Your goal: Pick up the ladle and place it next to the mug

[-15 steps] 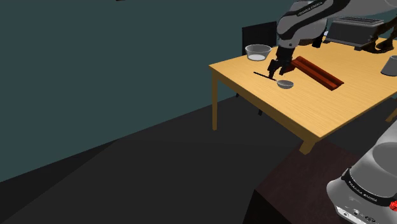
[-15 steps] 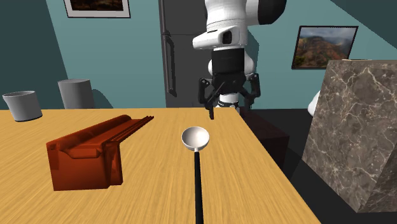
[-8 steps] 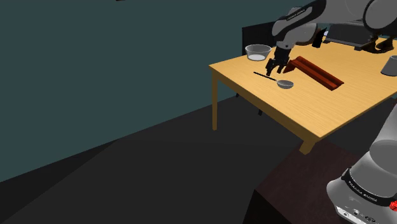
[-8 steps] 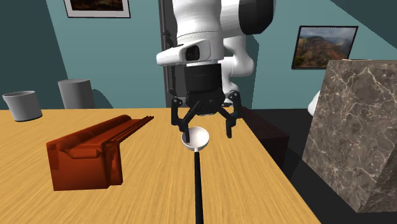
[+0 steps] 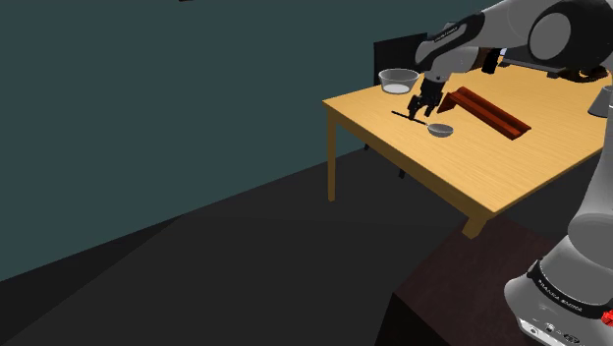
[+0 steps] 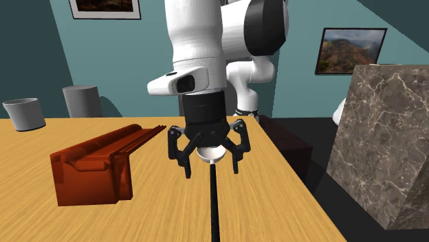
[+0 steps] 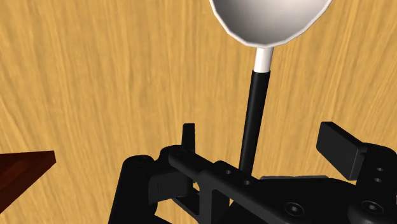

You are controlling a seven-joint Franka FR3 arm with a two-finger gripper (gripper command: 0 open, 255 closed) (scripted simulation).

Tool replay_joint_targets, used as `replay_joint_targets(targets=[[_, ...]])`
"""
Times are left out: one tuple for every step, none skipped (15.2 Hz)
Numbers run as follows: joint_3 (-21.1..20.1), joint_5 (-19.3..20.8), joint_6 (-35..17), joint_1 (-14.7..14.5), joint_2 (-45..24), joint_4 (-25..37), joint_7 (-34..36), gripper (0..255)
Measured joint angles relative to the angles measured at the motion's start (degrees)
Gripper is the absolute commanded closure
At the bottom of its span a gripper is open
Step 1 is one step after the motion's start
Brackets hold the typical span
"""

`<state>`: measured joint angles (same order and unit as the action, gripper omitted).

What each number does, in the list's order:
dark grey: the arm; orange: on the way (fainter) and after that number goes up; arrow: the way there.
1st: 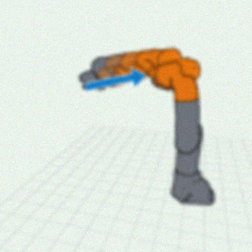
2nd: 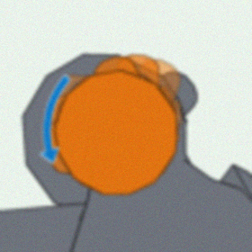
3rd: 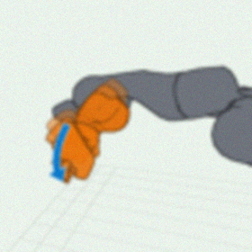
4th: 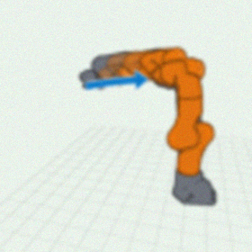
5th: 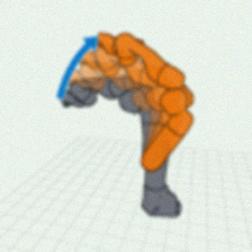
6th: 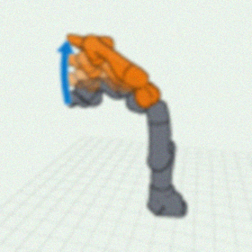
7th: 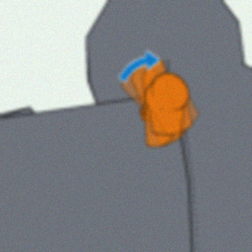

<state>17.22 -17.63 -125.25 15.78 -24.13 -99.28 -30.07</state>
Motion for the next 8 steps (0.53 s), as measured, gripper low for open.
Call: replay_joint_targets(targets=[[-0.1,-0.2,-0.6,0.1,-0.5,-0.1,-0.2,0],[-0.2,-0.4,-1.2,0.0,-0.9,-0.3,-0.2,0],[-0.3,-0.6,-1.6,0.1,-1.2,-0.4,-0.3,0],[-0.4,-0.7,-1.8,0.1,-1.4,-0.4,-0.4,0],[-0.4,-0.7,-1.9,0.1,-1.5,-0.5,-0.4,0],[-0.4,-0.7,-2.0,0.0,-1.5,-0.5,-0.4,0],[-0.4,-0.7,-2.0,0.0,-1.6,-0.5,-0.4,0],[-0.4,-0.7,-2.0,0.0,-1.6,-0.5,-0.4,0]])
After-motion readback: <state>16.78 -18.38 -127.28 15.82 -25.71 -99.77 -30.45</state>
